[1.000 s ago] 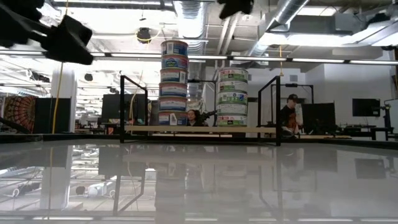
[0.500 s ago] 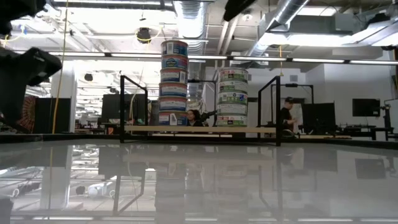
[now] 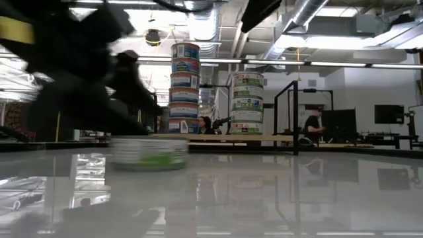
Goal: Stack canned seafood by type on shelf
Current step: Stack the green tuna can on top of the other green tuna can on the shelf
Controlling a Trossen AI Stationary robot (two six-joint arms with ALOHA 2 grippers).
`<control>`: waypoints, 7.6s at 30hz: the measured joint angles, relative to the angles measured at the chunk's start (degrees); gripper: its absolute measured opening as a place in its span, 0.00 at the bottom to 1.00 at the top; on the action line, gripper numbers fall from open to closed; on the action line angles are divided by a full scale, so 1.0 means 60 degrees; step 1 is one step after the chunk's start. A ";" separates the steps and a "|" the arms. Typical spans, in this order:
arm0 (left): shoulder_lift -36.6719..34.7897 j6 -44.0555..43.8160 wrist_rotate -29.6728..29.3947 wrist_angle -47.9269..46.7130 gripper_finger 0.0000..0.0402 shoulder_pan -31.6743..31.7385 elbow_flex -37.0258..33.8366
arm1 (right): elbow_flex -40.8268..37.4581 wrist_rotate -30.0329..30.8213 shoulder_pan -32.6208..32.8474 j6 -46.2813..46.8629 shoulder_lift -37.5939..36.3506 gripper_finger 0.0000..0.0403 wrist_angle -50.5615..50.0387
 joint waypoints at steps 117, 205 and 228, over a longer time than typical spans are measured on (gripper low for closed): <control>-0.1079 -0.2733 0.1041 0.4162 0.72 0.0719 -0.2244 | 0.0242 0.0350 0.1601 -0.2519 0.3395 0.69 0.2861; -0.7330 -0.3347 -0.1364 0.0893 0.72 -0.2579 -0.1960 | 0.3226 0.0061 0.0205 -1.1858 0.4704 0.63 -0.0826; -0.6582 -0.4877 -0.0928 0.0743 0.72 -0.2651 -0.1963 | 0.2463 -0.0459 0.0943 -1.4008 0.4703 0.63 0.0798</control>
